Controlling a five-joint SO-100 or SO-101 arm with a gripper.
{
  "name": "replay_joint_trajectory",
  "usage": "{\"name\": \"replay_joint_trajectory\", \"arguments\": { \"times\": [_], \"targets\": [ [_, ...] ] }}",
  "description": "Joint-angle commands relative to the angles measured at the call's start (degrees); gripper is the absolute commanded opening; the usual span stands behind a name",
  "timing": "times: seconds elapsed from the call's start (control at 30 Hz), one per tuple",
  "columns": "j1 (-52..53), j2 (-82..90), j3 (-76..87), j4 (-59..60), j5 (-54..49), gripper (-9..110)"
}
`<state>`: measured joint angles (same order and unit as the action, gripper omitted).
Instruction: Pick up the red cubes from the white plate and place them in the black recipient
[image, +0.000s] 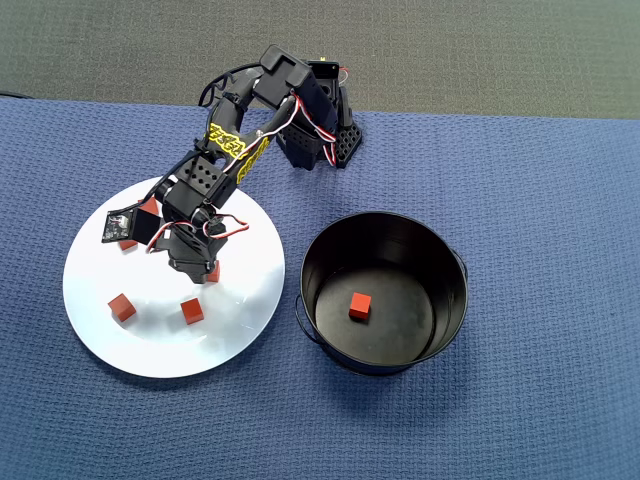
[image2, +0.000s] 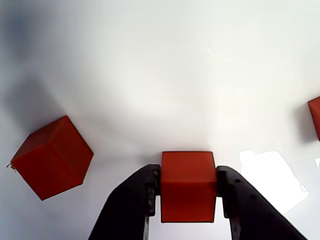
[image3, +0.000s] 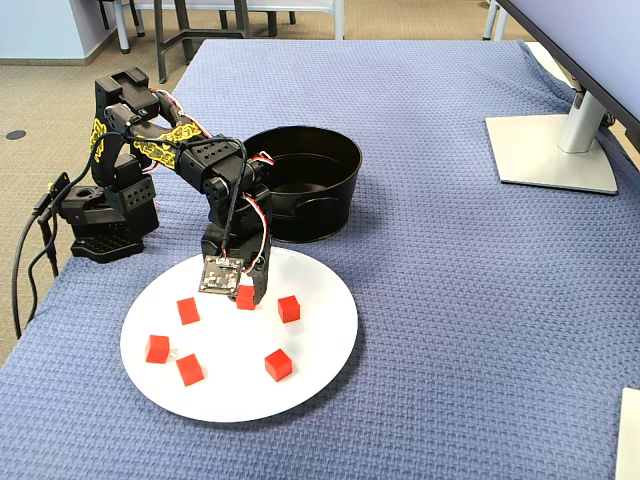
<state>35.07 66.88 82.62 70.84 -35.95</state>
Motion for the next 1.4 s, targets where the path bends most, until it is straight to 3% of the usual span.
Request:
{"name": "replay_joint_trajectory", "arguments": {
  "times": [0.0,0.17,0.4,0.6,0.77,0.9,0.97,1.03,1.23,1.37],
  "targets": [
    [1.6,8.2,-1.1,-0.9,2.9,0],
    [1.6,20.6,1.3,0.3,6.6,0],
    [-6.2,44.5,1.2,10.5,11.9,0],
    [-26.2,52.4,3.2,12.5,21.1,0],
    [-42.5,47.3,6.8,9.2,28.6,0],
    [-49.5,43.8,12.0,3.5,31.2,0],
    [-50.4,42.8,12.5,2.7,31.6,4],
    [-51.1,41.7,11.1,4.7,28.5,36],
    [-42.1,43.7,8.8,7.5,19.1,48],
    [-30.5,41.7,6.8,7.7,11.7,48]
  ]
}}
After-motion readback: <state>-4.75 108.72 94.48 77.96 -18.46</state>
